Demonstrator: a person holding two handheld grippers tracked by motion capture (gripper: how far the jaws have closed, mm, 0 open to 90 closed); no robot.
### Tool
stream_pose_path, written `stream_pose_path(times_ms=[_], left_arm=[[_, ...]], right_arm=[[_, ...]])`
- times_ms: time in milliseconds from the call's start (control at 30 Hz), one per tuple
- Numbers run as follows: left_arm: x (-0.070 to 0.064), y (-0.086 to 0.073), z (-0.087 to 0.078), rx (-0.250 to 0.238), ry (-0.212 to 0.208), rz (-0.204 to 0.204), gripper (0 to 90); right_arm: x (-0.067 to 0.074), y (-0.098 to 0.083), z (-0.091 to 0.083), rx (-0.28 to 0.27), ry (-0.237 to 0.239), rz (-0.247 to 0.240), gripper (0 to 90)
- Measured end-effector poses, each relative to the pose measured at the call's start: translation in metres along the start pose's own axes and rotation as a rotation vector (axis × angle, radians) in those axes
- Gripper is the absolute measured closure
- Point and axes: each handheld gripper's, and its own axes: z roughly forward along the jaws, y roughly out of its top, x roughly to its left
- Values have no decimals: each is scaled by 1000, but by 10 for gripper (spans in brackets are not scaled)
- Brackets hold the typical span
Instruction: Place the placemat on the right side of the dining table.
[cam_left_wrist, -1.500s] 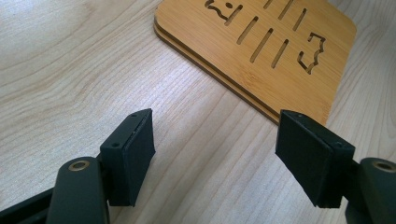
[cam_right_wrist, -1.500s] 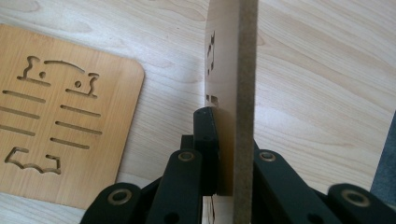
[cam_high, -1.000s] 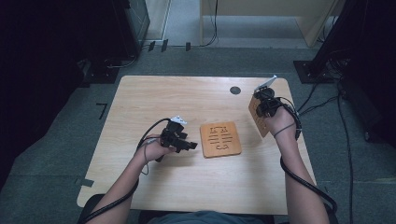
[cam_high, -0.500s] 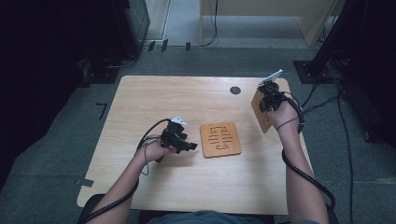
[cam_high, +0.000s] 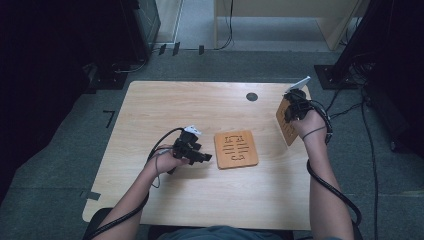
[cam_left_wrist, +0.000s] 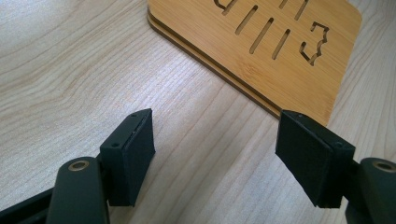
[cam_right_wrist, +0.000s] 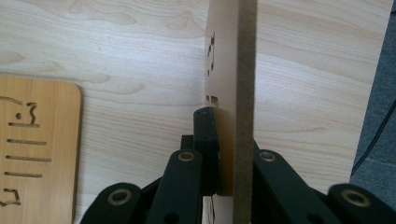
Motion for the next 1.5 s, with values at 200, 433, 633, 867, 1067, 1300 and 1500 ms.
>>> stream_pose_path(times_ms=[200,433,633,867,1067,1300,1500], left_arm=[[0,0,0,-3,-3,0,271],[1,0,0,-6,-2,-3,271],[1,0,0,-7,-2,-1,269],[1,-1,0,-7,-4,-2,268],[0,-1,0,-7,-3,-1,267],[1,-1,0,-5,-2,-1,267],[1,-1,0,-3,0,-1,267]], right_arm=[[-2,0,2,6,8,14,876],[-2,1,6,16,11,21,876],[-4,1,9,17,21,34,873],[-6,1,6,11,21,30,868],[-11,0,-6,-24,30,26,854],[-11,-1,-16,-58,37,4,860],[-18,-3,-17,-52,45,19,859]])
